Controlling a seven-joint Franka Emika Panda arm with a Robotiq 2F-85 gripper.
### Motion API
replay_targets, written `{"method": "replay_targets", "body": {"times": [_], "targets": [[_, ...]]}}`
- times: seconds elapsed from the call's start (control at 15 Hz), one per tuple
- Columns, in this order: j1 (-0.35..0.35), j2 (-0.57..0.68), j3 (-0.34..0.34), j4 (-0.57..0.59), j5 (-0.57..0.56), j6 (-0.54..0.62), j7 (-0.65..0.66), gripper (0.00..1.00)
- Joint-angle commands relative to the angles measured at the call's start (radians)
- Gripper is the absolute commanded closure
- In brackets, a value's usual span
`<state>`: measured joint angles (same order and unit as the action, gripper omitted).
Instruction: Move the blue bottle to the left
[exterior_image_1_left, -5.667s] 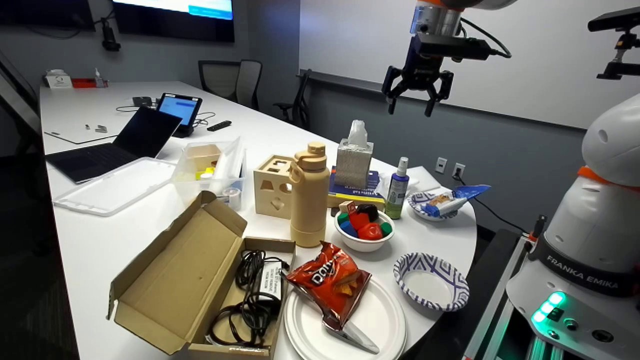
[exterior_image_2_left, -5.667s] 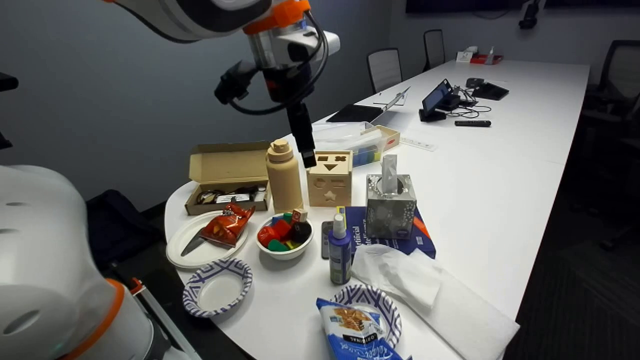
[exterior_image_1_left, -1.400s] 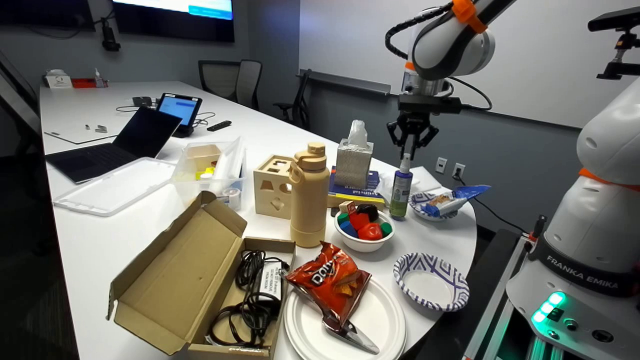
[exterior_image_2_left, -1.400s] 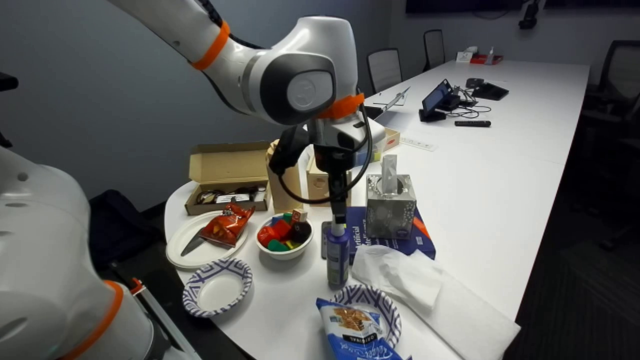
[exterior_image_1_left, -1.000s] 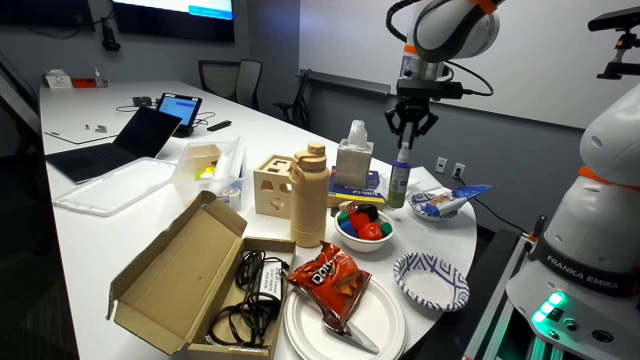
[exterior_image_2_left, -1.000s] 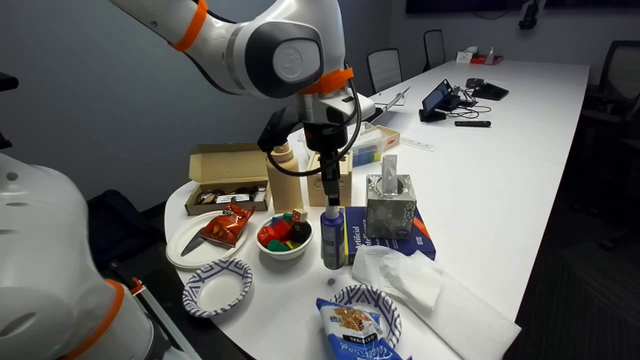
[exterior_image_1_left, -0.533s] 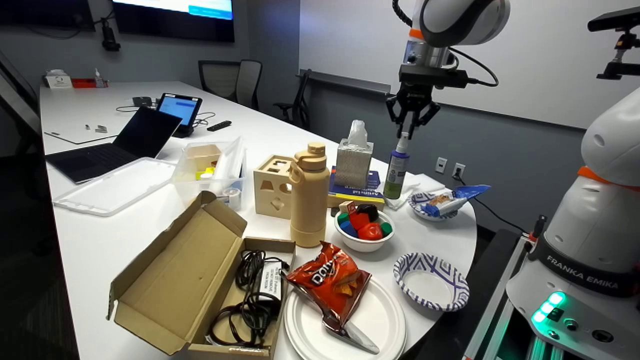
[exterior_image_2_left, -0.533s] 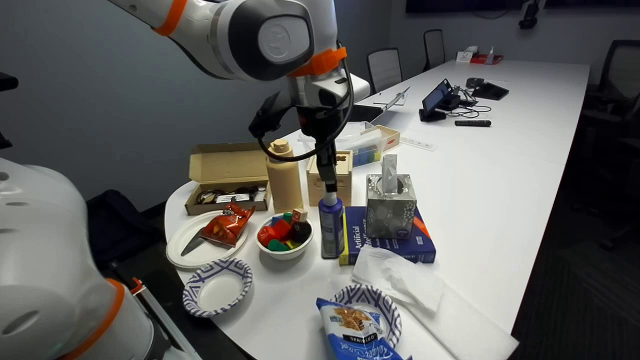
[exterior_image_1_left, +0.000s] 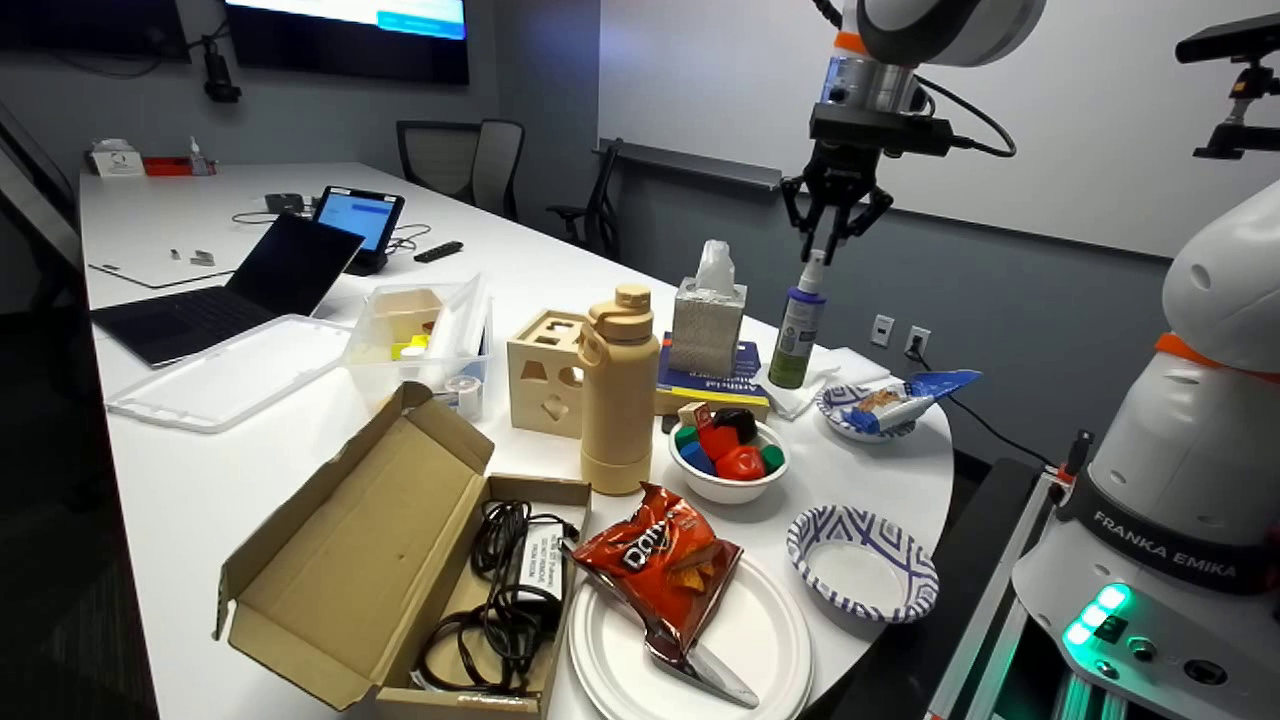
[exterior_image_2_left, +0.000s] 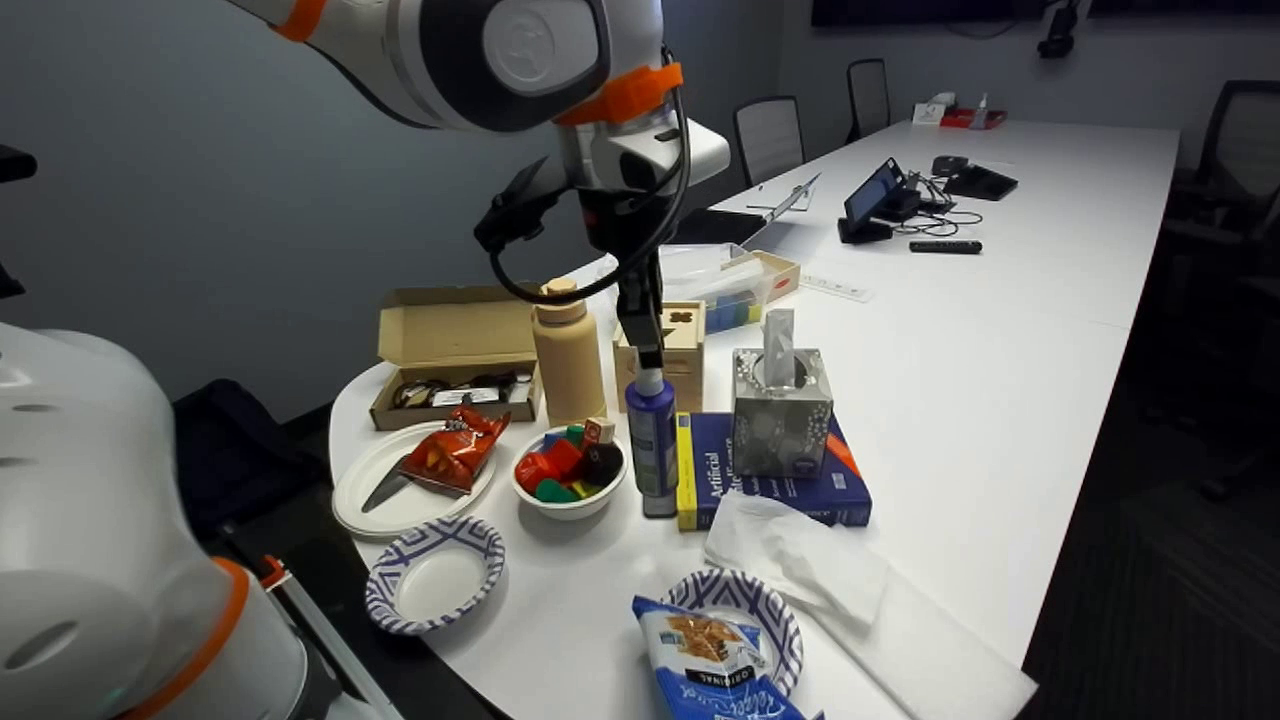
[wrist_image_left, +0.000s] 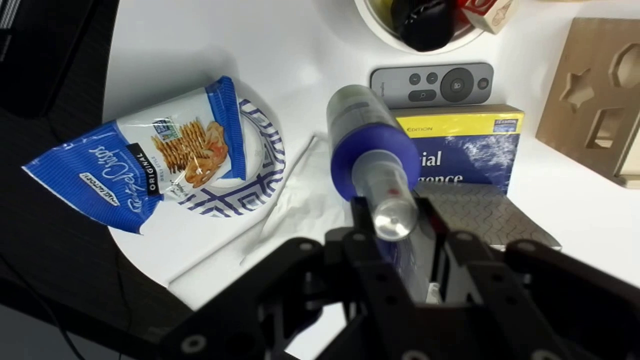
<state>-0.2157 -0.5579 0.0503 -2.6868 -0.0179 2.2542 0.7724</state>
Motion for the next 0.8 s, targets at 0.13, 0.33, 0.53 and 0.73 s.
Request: {"method": "replay_targets", "body": {"times": [0.13,0.33,0.53,0.73], "targets": [[0.002,-0.111,0.006,0.001,0.017,-0.111,0.016,0.94],[0.002,-0.145,0.013,0.012,0.015,-0.153,0.016,0.94],[0.003,-0.172,0.021,0.026,0.014,-0.19,0.017,0.94],[0.002,-0.188,0.032,0.047,0.01,-0.222,0.017,0.94]]}}
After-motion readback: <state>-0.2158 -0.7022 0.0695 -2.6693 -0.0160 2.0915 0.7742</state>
